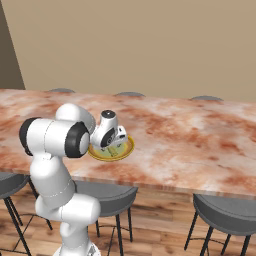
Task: Retrieve the butter from the fridge and place it on a plate on the dining table. Then retrieve the butter knife by the fridge and place it near the plate.
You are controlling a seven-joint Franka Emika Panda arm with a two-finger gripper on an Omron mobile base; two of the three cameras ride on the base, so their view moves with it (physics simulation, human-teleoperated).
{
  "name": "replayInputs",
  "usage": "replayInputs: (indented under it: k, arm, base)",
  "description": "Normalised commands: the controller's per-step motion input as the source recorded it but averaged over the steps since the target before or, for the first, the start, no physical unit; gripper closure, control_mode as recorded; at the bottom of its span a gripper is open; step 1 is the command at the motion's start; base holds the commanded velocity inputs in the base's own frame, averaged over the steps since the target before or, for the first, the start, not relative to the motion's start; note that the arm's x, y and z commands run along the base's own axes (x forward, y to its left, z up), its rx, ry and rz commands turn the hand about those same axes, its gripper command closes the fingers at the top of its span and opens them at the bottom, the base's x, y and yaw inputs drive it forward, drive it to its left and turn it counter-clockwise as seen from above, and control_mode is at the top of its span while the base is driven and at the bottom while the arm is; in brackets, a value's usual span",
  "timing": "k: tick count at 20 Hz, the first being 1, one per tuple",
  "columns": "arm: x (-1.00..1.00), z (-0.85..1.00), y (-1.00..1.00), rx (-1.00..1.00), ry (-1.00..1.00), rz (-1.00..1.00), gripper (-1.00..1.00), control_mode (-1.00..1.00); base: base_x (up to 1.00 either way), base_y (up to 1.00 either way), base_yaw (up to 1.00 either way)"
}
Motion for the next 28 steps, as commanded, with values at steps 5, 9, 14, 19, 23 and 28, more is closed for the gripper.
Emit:
replayInputs:
  k: [5, 9, 14, 19, 23, 28]
  arm:
    - [-0.16, 0.58, 0.00, 0.00, 0.06, -0.01, -1.00, -1.00]
    - [-0.23, 1.00, 0.00, -0.01, 0.04, -0.05, -1.00, -1.00]
    - [-0.39, 1.00, 0.00, -0.11, 0.13, -0.09, -1.00, -1.00]
    - [-0.53, 0.83, 0.34, -0.24, 0.03, -0.07, -1.00, -1.00]
    - [-0.33, 0.36, 0.23, -0.07, 0.09, -0.02, -1.00, -1.00]
    - [-0.57, 0.62, 0.05, -0.04, -0.04, -0.07, -1.00, -1.00]
  base:
    - [0.00, 0.00, 0.00]
    - [0.00, 0.00, 0.00]
    - [0.00, 0.00, 0.00]
    - [0.00, 0.00, 0.00]
    - [0.00, 0.00, 0.00]
    - [0.00, 0.00, 0.00]
